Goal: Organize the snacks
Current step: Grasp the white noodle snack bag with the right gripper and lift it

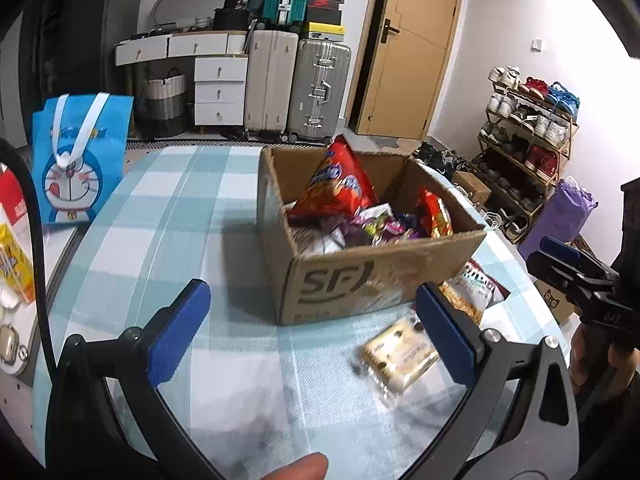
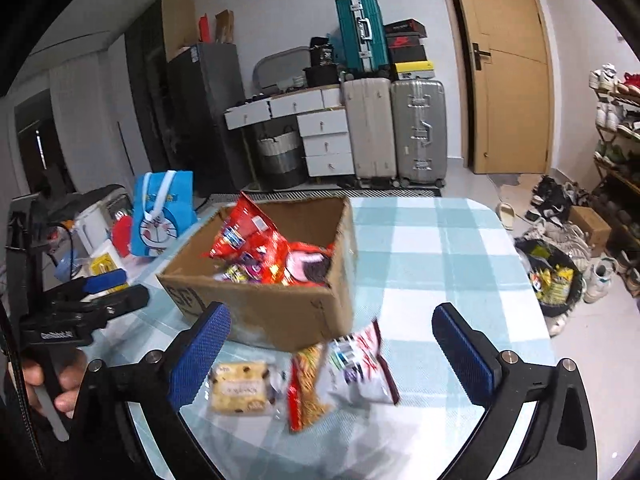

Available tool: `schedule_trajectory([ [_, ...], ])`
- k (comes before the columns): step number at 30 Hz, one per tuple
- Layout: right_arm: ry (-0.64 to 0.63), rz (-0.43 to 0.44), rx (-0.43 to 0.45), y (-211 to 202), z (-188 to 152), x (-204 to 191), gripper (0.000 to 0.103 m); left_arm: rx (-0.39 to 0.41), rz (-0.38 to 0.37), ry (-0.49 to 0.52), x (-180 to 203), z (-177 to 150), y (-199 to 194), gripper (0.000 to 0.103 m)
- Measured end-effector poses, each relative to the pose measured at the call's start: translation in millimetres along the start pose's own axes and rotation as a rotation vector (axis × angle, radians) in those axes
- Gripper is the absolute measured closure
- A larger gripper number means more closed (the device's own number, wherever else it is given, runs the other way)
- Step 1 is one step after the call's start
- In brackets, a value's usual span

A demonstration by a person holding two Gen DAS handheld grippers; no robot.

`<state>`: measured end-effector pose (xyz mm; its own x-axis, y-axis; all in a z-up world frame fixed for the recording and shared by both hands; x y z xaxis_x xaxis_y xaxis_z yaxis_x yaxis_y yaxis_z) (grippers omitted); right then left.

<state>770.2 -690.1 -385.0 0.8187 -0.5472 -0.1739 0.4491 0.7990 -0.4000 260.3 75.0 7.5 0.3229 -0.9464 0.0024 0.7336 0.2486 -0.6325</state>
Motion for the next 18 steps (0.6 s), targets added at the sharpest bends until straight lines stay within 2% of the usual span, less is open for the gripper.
schedule_trajectory([
  [4, 0.038, -0.017, -0.032, -1.3, -16.2, 9.4, 0.001, -0.028, 0.017, -0.003, -7.2, -13.1, 6.9, 0.001],
  [7, 0.077, -0.001, -0.057, 2.0, -27.0, 13.5, 0.001, -0.069, 0.000, 0.000, -2.9, -25.0, 15.1, 0.001],
  [11, 0.079, -0.024, -0.087, 10.2, -34.8, 17.9, 0.001, -0.075, 0.018, 0.029, 4.2, -34.1, 20.5, 0.001],
  [18, 0.108, -0.030, -0.133, 26.4, -47.4, 27.9, 0.001, -0.107, 0.008, 0.050, 18.3, -46.2, 28.7, 0.001],
])
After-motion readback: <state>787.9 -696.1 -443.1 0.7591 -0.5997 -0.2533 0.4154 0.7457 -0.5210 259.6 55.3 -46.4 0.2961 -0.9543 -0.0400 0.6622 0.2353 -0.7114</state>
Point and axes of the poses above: each gripper's, at about its wrist camera, not at the fingertips, and y roughly the way its jaws point, x to its right, z to its top, the point moved 8 cm from there along y, roughly the way its jaws point, and after that the axes turned 15 degrees about z, right-handed, at the moved point
